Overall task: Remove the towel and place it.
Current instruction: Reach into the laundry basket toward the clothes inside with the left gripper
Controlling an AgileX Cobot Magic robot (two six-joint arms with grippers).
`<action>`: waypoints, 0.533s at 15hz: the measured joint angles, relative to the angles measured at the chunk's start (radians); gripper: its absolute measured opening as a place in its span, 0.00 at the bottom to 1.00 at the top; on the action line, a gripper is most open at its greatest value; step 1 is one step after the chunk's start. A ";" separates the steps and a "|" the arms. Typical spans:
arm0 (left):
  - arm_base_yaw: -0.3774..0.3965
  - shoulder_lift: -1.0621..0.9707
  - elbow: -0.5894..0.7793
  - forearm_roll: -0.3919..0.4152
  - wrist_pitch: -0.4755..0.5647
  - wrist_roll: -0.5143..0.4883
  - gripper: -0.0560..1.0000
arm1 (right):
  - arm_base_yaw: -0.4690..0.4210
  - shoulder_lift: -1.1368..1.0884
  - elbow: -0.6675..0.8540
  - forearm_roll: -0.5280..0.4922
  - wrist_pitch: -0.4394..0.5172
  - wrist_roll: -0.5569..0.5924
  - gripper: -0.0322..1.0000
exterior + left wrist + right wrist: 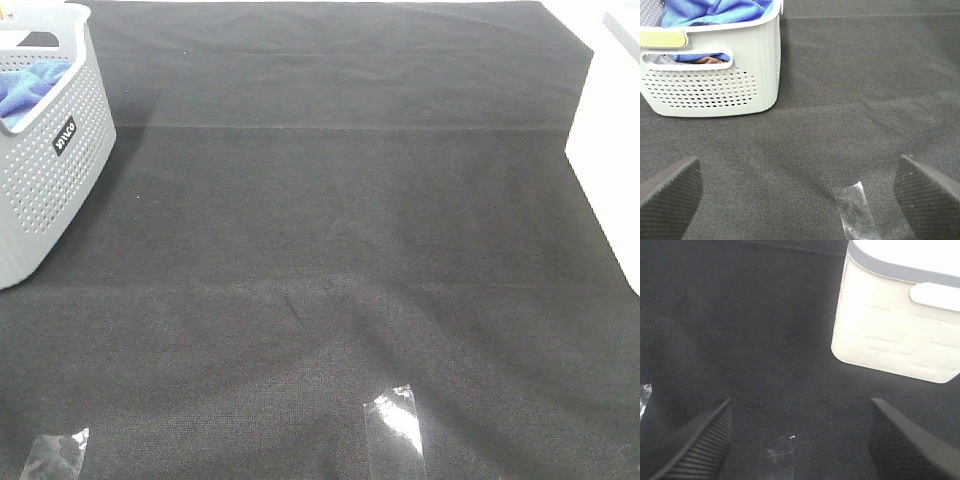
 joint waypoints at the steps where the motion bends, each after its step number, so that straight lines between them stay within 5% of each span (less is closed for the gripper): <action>1: 0.000 0.000 0.000 0.000 0.000 0.000 0.99 | 0.000 0.000 0.000 0.000 0.000 0.000 0.71; 8: 0.000 0.000 0.000 0.000 0.000 0.000 0.99 | 0.000 0.000 0.000 0.000 0.000 0.000 0.71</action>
